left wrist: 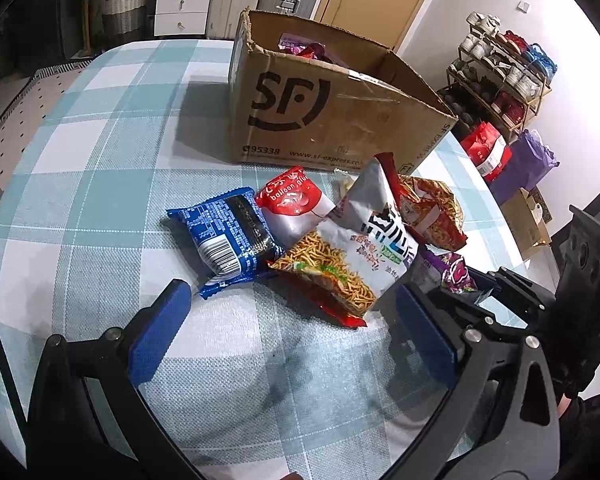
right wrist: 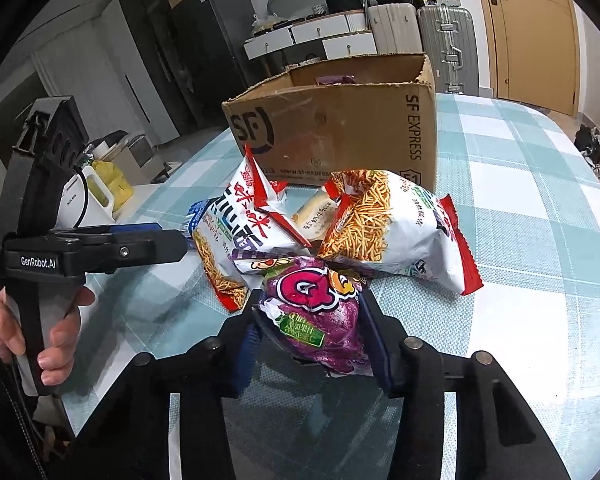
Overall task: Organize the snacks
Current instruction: 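Grasp the purple Q-printed snack bag with the right tool, then grasp the white noodle snack bag with the left tool while the right holds the purple bag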
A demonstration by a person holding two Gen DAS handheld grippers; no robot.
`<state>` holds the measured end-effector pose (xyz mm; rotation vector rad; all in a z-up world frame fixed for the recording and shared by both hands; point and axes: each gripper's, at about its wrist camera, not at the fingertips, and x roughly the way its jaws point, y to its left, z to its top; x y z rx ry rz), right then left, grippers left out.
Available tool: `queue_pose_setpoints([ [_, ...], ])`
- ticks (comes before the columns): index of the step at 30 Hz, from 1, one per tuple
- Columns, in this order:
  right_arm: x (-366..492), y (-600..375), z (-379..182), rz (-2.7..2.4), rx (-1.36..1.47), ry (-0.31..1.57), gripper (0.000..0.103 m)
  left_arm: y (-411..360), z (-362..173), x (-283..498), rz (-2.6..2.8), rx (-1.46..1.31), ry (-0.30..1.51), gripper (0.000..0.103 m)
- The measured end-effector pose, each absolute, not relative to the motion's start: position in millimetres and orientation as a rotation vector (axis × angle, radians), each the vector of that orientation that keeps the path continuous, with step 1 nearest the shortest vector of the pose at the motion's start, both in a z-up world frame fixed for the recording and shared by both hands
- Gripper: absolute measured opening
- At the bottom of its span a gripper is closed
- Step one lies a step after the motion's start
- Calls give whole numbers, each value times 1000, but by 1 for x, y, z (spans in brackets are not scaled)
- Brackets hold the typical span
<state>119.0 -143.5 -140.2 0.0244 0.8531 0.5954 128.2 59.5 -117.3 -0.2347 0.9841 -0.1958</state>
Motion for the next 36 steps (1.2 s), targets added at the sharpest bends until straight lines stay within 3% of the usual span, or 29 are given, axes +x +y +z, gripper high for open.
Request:
queue_pose_setpoints([
  [10, 111, -155, -135, 601, 86, 839, 41, 54, -116, 126, -209, -224, 983, 102],
  [36, 90, -187, -123, 586, 186, 801, 40, 11, -117, 147, -263, -115, 1012, 102],
])
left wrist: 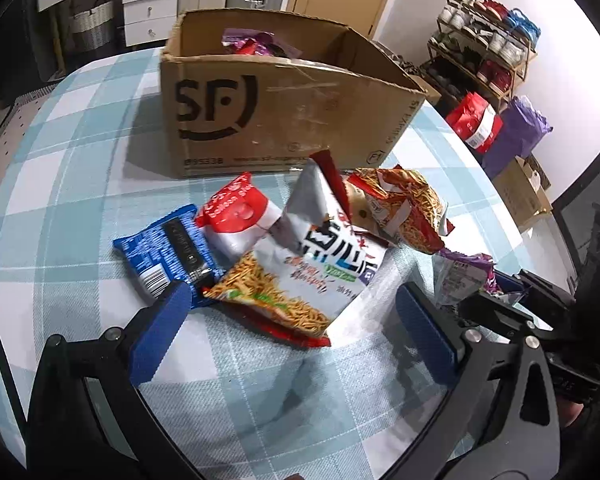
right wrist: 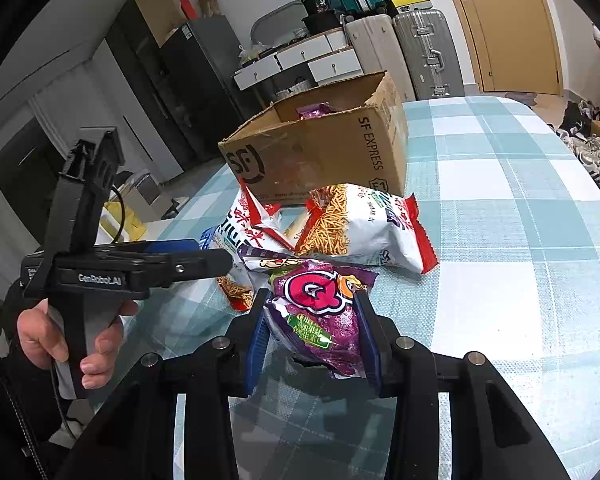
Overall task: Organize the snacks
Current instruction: 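Grasp the white noodle snack bag with the left tool while the right holds the purple bag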
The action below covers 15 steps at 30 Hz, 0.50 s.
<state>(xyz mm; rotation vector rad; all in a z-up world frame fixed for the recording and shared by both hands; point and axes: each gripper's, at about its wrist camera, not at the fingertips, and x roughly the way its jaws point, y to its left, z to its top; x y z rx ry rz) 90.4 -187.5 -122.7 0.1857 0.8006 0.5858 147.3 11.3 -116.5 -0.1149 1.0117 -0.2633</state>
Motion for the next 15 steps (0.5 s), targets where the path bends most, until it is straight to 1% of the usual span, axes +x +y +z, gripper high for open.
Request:
queue_pose_setpoints([
  [12, 85, -197, -122, 566, 199, 795, 40, -13, -129, 162, -220, -9, 1017, 101],
  [14, 84, -198, -123, 564, 201, 796, 40, -17, -131, 162, -204, 22, 1011, 100],
  [15, 84, -199, -123, 562, 203, 796, 40, -19, -132, 161, -195, 37, 1006, 97],
])
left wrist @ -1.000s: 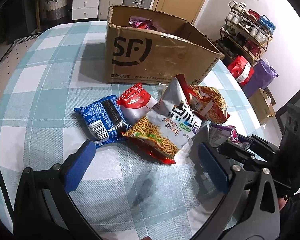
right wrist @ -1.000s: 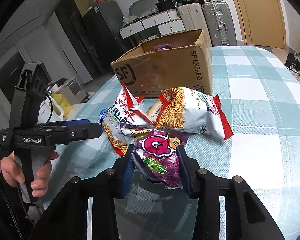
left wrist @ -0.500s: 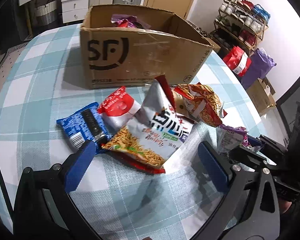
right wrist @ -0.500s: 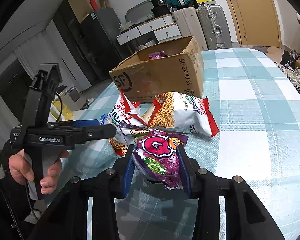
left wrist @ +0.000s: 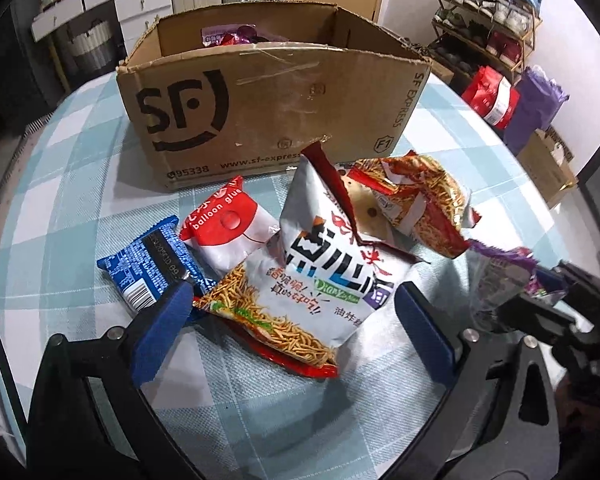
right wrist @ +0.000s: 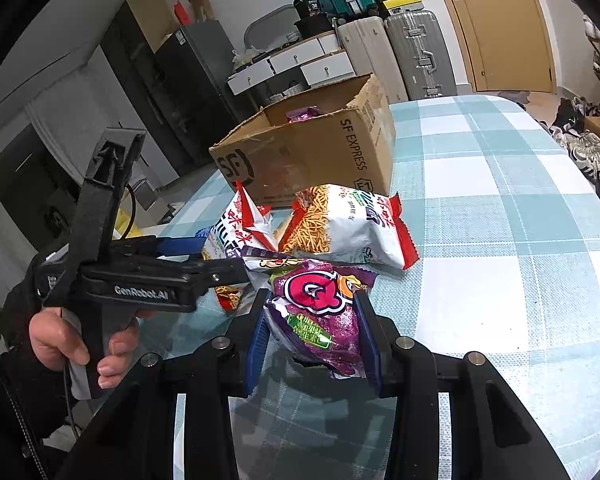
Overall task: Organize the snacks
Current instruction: 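Grasp the white noodle snack bag with the left tool while the right holds the purple bag, then carry both bags over the box and open both tools to drop them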
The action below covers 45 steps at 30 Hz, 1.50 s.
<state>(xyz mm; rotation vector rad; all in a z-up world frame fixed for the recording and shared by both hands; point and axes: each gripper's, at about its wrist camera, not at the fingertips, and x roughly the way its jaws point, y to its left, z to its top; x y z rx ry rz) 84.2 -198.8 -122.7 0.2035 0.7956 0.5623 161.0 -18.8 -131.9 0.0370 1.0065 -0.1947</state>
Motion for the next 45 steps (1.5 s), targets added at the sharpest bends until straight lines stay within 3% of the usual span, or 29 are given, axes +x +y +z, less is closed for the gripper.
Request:
queue_pose_setpoints([
  [2, 84, -199, -123, 563, 206, 796, 40, -20, -133, 160, -195, 48, 1005, 94],
  [3, 84, -200, -123, 562, 206, 795, 40, -20, -134, 160, -195, 50, 1008, 83],
  [9, 83, -201, -123, 560, 212, 795, 40, -14, -140, 159, -205, 51, 1018, 70],
  [11, 83, -201, -122, 559, 212, 794, 40, -13, -141, 158, -223, 43, 1026, 55],
  [15, 82, -200, -122, 559, 210, 793, 40, -10, -141, 152, -247, 34, 1026, 44],
  [45, 78, -179, -90, 591, 207, 752, 40, 40, -109, 113, -250, -92, 940, 42],
])
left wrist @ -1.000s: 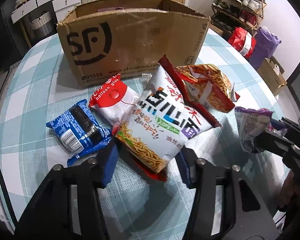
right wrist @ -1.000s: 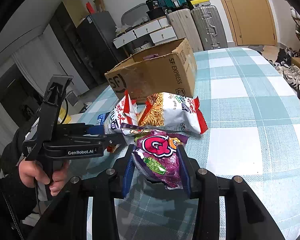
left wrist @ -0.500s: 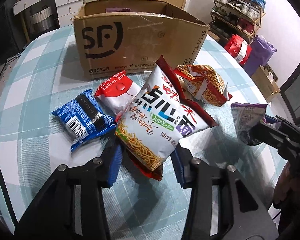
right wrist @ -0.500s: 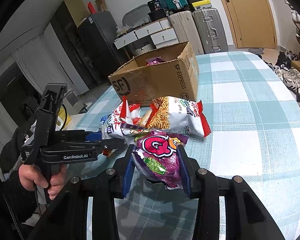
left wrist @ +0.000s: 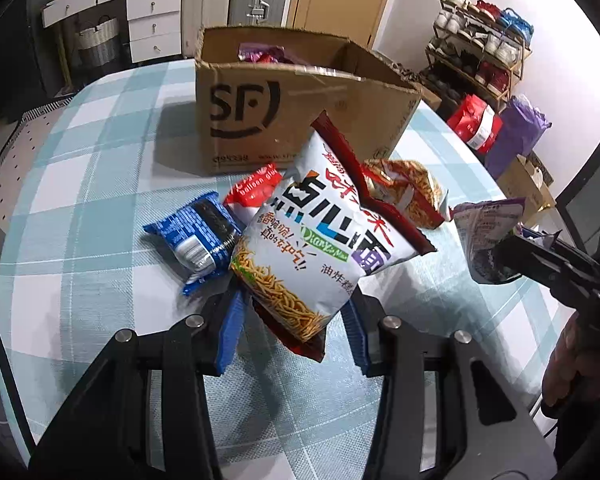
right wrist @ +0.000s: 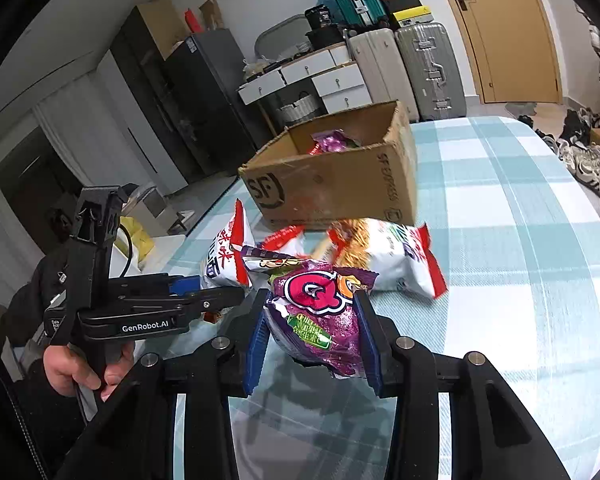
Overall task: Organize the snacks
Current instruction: 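Carry both bags over the box and open both tools to drop them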
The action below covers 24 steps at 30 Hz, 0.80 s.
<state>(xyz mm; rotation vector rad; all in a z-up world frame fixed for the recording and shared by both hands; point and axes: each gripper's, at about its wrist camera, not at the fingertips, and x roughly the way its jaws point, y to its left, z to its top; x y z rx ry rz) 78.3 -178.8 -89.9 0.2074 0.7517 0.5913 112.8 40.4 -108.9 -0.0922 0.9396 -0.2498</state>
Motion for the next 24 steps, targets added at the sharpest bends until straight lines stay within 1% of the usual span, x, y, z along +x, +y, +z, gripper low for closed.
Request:
queue_pose_setpoints([
  [9, 87, -165, -67, 621, 184, 718, 40, 44, -81, 113, -258, -95, 887, 42],
  [24, 123, -145, -5, 672, 139, 623, 40, 55, -16, 140, -238, -93, 797, 42],
])
